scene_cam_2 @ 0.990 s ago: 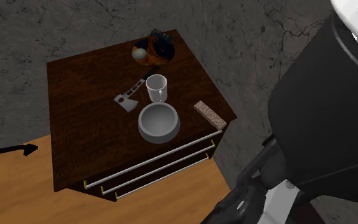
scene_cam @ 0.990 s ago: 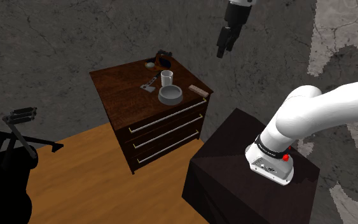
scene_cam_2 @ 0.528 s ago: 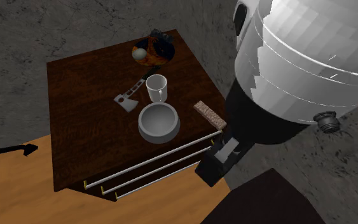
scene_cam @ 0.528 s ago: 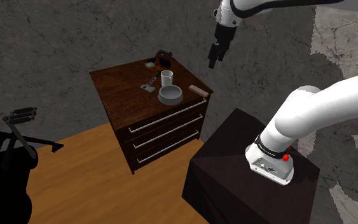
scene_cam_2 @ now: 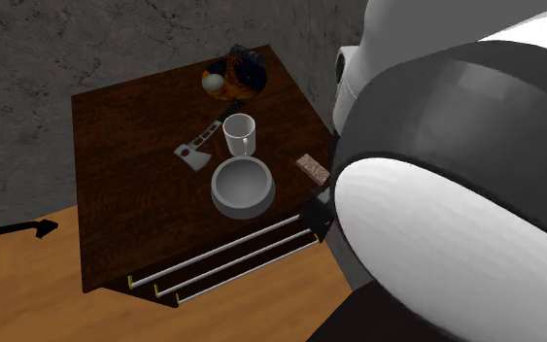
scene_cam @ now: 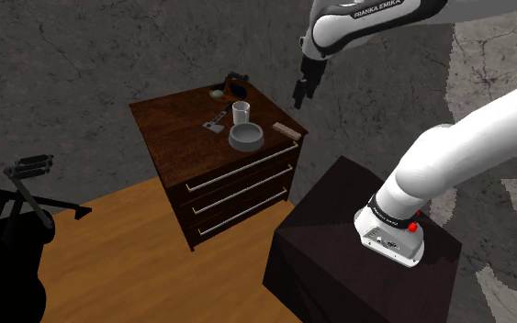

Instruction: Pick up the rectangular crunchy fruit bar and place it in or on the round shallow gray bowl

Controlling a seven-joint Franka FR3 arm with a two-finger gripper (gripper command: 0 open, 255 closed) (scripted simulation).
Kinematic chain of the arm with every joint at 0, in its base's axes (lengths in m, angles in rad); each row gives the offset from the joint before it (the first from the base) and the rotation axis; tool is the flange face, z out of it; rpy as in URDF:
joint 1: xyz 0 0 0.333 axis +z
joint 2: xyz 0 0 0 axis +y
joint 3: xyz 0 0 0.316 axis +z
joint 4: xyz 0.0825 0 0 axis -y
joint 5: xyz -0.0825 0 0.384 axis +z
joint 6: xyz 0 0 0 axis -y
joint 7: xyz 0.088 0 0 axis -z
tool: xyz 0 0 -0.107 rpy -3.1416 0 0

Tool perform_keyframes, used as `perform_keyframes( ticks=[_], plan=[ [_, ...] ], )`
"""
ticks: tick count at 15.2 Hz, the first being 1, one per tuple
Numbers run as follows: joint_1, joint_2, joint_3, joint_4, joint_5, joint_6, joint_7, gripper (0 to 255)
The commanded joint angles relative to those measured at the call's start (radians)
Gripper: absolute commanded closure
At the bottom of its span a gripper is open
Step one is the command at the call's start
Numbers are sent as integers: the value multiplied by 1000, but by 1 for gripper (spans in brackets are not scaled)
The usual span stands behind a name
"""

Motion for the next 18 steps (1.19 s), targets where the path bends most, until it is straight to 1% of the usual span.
perform_keyframes(
  ticks=[1,5,9,14,18],
  plan=[
    [-6,71,-15,-2,-6,76,-19,0],
    [-20,212,-45,22,-8,195,-60,0],
    [-32,362,-72,68,6,301,-106,0],
    [-54,555,-91,156,45,409,-173,0],
    [-84,710,-91,249,84,472,-227,0]
  ],
)
